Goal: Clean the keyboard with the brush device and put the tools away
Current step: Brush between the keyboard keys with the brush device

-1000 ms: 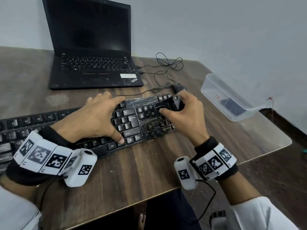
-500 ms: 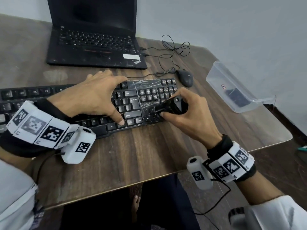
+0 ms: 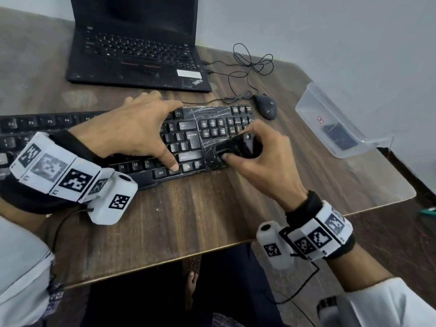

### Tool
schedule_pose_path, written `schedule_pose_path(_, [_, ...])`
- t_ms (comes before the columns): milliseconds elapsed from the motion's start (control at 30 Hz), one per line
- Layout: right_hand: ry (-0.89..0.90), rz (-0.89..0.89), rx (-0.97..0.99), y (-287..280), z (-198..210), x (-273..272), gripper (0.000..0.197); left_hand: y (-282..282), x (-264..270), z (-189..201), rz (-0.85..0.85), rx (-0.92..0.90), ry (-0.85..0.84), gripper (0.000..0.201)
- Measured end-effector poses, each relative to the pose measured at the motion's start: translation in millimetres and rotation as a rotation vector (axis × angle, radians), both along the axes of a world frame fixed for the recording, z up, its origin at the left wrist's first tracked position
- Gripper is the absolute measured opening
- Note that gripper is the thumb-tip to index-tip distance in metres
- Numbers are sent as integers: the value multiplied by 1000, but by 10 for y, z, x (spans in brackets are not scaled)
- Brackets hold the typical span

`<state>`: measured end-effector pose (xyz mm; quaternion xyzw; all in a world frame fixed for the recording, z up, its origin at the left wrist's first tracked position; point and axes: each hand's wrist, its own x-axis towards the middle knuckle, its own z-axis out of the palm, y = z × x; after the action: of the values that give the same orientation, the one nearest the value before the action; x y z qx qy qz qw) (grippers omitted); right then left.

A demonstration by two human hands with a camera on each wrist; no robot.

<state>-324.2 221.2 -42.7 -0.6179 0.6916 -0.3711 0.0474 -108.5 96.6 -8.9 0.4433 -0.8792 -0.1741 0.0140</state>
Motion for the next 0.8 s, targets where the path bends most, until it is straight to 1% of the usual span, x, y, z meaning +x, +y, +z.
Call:
schedule_pose_path(33, [0,-47,-20,-6,11,-23,31,5,-1,1,1,1,3,136])
schedule_pose_path(67, [-1,-44,-12,0,9,-10,31,8,0,5,4,-3,3,136])
schedule_pose_path(167, [-37,109,93,73,-49,149,31,8,-7,9,4,-12,-2,135])
schedule_pose_path(200, [-43,99,88,73,-62,153,31,14,-6,10,5,-10,-5,135])
schedule_pose_path(300, [-44,-109,-35,8,-27,34,34,10,-6,7,0,-10,-11,135])
schedule_pose_path(333, [-48,-117,-32,6,-29,35,34,8,-2,4,-3,-13,-13,136])
schedule_pose_path(433, [-43,8,51,45,-50,161,31,-8,-2,-6,-4,-16,-12,136])
schedule_pose_path(467, [-51,17,60,44,-43,166,31,-10,0,-9,-7,-15,-12,136])
schedule_pose_path(600, [-49,-140,-10,-24,15,-7,32,-29,10,-25,-11,-23,-6,137])
schedule_pose_path(667, [-46,-93,16,4,-1,69,35,-25,11,-27,-15,-27,-5,136])
schedule_pose_path(767, [-47,57,91,69,-51,293,34,-42,11,-45,-16,-33,-3,135])
schedule_pose_path(800, [-44,56,88,68,-51,296,34,-53,12,-53,-18,-36,-1,136])
